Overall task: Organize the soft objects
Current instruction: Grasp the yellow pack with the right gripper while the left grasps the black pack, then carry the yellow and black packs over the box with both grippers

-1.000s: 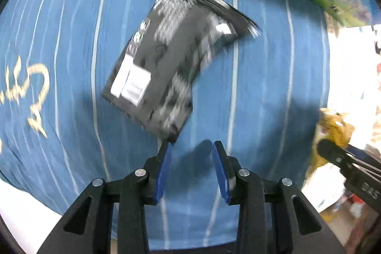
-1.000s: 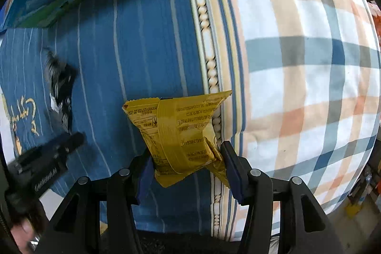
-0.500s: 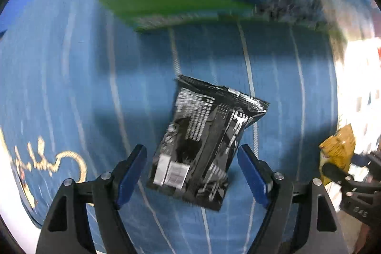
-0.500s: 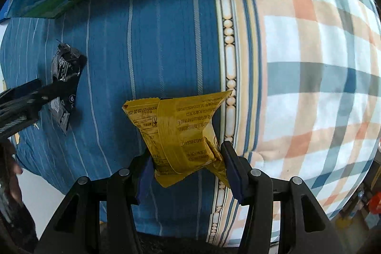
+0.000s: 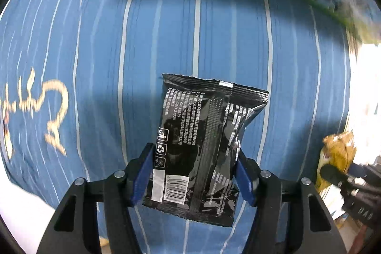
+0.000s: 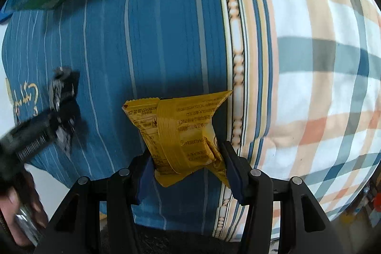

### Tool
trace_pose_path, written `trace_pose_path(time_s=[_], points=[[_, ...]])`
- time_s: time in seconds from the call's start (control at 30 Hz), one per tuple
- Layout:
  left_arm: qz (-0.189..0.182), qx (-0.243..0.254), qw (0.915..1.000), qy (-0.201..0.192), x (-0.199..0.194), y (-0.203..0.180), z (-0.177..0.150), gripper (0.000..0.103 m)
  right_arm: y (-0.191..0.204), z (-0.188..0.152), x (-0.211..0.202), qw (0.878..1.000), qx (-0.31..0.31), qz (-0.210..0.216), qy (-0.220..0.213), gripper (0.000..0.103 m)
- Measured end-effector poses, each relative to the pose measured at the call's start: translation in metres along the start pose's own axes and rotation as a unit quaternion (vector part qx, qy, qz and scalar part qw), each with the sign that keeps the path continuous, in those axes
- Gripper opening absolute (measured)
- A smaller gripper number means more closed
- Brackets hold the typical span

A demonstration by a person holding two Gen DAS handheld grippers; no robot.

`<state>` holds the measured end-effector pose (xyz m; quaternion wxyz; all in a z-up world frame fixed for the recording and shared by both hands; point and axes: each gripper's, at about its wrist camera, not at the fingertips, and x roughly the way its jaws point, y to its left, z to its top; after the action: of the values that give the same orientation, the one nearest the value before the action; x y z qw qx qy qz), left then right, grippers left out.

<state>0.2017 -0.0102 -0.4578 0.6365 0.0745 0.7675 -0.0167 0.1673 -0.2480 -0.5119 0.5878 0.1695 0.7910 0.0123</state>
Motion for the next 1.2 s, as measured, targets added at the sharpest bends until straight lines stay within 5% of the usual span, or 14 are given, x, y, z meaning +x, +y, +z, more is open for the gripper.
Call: trace_pose_path(time_s=[0.2,0.3,0.47,0.57,0.87,1.2], points=[[0.0,-0.017,0.9998,-0.009,0.019,-0.018,-0.01,0.065,-0.008,0.003,0.003,1.0,0.029,0.011,0.004,0.065],[-0.011,-0.015,0.9998,-0.004,0.026,0.001,-0.026,0.071,-0.004,0.003,-0.006,1.0,0.021,0.004,-0.014,0.075],[-0.021,-0.015,0.9995,-0.018,0.015,0.024,-0.012,0.071,0.013,0.008,-0.008,0.999,-0.013,-0.028,-0.021,0.075],[-0.023,-0.029,0.9988,-0.032,0.007,0.03,-0.003,0.058,0.02,0.01,0.001,0.997,-0.025,-0.07,-0.016,0.056],[0.004,-0.015,0.9969,-0.077,-0.019,0.012,-0.018,0.055,0.048,-0.015,-0.009,0.995,-0.029,-0.08,-0.047,0.049],[0.0,0.021,0.9837,-0.178,-0.12,-0.012,-0.049,0.055,0.069,-0.055,-0.109,0.984,-0.049,-0.055,-0.16,0.049]])
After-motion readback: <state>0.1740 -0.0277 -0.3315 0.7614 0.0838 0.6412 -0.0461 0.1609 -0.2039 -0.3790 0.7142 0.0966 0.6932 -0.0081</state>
